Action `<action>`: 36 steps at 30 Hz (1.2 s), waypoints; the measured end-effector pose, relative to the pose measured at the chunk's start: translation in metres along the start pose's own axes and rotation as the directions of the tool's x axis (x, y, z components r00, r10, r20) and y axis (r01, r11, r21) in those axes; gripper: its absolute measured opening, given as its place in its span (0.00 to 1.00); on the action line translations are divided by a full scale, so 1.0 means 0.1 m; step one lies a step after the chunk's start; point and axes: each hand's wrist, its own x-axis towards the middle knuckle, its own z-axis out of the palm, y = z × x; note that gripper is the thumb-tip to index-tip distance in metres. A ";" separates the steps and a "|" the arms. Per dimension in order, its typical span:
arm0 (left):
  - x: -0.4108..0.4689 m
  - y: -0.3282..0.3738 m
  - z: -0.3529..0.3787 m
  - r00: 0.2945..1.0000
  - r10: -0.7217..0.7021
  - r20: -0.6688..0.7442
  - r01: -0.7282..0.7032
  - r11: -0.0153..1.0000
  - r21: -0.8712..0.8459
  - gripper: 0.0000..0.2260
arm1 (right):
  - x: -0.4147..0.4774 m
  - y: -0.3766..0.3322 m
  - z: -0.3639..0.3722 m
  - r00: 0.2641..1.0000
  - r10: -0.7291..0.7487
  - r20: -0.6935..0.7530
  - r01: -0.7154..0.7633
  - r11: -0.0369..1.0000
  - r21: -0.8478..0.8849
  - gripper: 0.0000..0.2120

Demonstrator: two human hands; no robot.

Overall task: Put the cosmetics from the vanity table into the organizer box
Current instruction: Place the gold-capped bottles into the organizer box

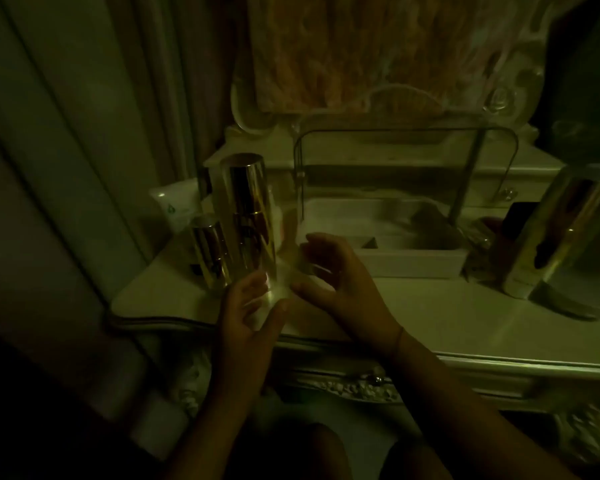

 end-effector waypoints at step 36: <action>0.01 -0.17 -0.01 0.964 0.094 0.248 -0.172 0.933 0.315 0.12 | 0.11 0.09 -0.39 0.995 0.062 -0.077 -0.067 0.996 -0.063 0.17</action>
